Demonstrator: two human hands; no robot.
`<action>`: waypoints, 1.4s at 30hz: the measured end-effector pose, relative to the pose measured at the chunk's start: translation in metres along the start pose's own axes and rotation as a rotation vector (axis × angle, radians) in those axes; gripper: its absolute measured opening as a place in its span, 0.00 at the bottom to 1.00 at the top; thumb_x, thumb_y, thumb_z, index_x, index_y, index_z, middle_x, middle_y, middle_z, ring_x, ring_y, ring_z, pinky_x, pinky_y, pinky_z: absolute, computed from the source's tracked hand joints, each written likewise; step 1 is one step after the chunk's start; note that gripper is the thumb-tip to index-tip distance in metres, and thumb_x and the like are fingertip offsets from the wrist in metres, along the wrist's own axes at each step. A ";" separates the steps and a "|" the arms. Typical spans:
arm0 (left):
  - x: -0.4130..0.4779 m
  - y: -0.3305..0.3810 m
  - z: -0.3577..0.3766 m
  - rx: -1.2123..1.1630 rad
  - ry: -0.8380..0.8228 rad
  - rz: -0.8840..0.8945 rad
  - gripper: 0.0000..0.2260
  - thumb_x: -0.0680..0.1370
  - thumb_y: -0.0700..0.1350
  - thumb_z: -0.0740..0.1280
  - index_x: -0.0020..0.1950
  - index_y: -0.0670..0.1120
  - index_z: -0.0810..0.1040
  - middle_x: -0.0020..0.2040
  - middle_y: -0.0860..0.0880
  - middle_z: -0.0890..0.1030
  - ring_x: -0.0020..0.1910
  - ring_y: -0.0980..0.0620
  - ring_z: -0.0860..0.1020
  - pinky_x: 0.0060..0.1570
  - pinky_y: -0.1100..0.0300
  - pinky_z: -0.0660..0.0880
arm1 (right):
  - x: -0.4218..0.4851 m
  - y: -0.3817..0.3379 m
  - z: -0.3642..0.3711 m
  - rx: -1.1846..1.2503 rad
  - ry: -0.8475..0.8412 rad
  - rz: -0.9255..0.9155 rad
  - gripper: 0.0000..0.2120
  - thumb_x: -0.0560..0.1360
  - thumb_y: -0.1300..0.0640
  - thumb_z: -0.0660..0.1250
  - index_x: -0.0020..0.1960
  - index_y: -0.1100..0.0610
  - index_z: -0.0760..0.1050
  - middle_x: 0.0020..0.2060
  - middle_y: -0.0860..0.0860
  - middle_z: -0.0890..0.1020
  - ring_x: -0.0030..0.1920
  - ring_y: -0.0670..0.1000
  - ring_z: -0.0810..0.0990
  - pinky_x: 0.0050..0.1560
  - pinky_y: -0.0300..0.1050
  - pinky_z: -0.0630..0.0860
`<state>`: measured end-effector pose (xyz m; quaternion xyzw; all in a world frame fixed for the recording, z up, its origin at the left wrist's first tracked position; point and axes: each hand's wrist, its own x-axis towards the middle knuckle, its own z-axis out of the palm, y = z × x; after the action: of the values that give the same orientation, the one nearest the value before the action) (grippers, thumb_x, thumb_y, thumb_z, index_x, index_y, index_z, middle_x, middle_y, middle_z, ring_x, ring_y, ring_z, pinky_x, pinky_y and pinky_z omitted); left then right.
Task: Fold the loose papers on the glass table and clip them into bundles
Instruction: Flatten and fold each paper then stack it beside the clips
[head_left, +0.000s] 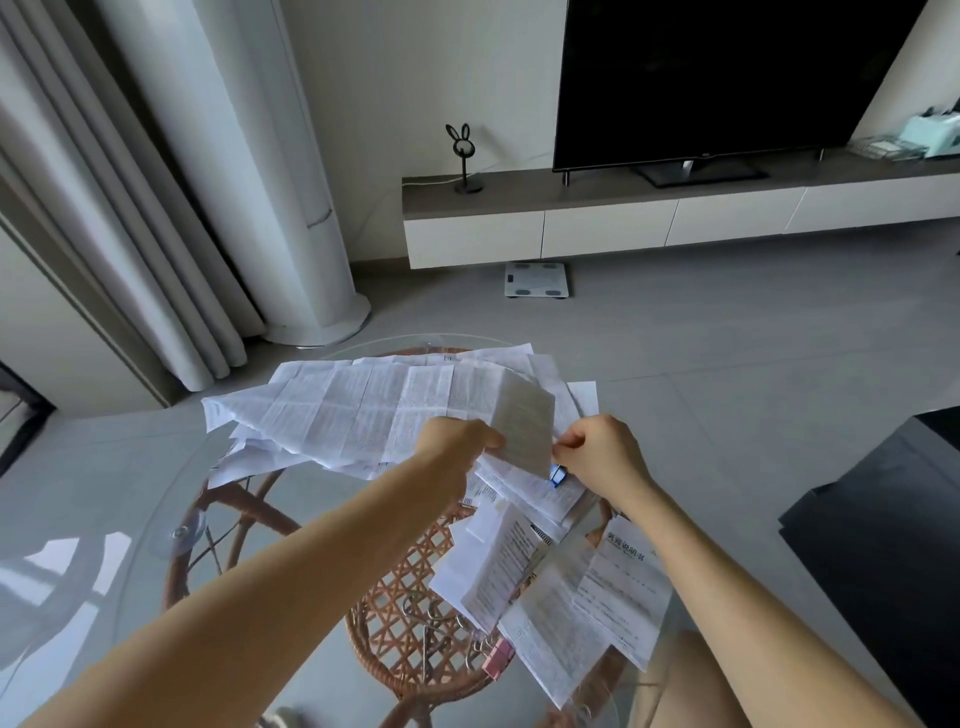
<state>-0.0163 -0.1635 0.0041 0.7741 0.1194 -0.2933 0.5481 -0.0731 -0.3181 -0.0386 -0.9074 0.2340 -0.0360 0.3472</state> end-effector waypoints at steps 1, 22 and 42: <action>0.001 -0.001 0.000 -0.021 0.001 -0.042 0.08 0.73 0.33 0.69 0.38 0.40 0.71 0.34 0.47 0.69 0.29 0.54 0.64 0.25 0.65 0.61 | 0.000 0.002 -0.001 0.023 0.001 0.007 0.10 0.70 0.61 0.68 0.34 0.67 0.77 0.34 0.61 0.81 0.31 0.50 0.70 0.33 0.41 0.67; -0.015 0.022 0.026 0.686 -0.306 -0.261 0.03 0.78 0.35 0.60 0.46 0.38 0.73 0.26 0.51 0.77 0.16 0.59 0.64 0.18 0.69 0.55 | 0.012 0.030 -0.019 0.180 0.264 0.072 0.15 0.69 0.58 0.69 0.33 0.71 0.75 0.32 0.67 0.78 0.27 0.49 0.67 0.31 0.45 0.73; 0.021 0.007 -0.058 1.290 0.156 0.344 0.07 0.73 0.38 0.65 0.48 0.43 0.80 0.43 0.50 0.79 0.39 0.53 0.75 0.38 0.64 0.70 | 0.008 -0.009 -0.008 -0.023 -0.040 -0.126 0.26 0.73 0.41 0.66 0.41 0.67 0.77 0.29 0.51 0.73 0.31 0.50 0.70 0.34 0.42 0.64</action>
<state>0.0229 -0.1162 0.0103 0.9735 -0.1656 -0.1576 0.0043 -0.0642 -0.3210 -0.0279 -0.9248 0.1697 -0.0369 0.3386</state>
